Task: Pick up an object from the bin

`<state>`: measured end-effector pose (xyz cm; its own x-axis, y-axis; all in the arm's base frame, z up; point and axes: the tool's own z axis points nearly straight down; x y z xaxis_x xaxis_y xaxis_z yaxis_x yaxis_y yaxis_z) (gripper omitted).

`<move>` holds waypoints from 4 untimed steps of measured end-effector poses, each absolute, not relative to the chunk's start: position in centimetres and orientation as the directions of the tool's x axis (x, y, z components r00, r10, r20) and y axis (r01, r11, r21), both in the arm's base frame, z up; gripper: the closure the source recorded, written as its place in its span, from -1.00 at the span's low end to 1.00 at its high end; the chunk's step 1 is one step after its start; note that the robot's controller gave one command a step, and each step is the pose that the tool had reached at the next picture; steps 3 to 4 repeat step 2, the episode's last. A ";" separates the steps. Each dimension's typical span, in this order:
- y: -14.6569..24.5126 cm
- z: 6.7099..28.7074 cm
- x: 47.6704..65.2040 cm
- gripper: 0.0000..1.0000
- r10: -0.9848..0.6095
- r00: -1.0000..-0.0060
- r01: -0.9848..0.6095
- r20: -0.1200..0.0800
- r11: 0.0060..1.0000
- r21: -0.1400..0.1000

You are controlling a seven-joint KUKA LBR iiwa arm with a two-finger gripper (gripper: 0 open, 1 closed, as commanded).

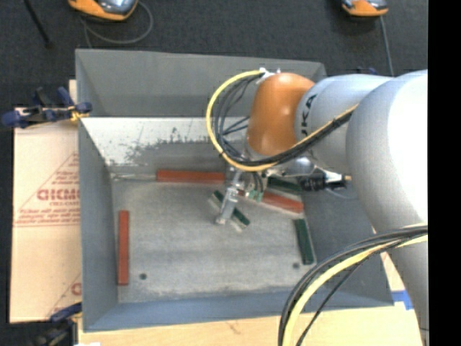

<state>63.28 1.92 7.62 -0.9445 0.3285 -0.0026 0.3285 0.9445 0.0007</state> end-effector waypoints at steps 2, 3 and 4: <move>3.7 22.5 64.6 1.00 -0.065 -0.998 -0.065 -0.012 0.998 -0.001; 3.7 22.5 64.6 1.00 -0.065 -0.998 -0.065 -0.012 0.998 -0.001; 3.7 22.5 64.6 1.00 -0.065 -0.998 -0.065 -0.012 0.998 -0.001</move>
Offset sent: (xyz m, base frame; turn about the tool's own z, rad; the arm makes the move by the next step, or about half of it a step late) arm 0.0000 0.0000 0.0000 0.0000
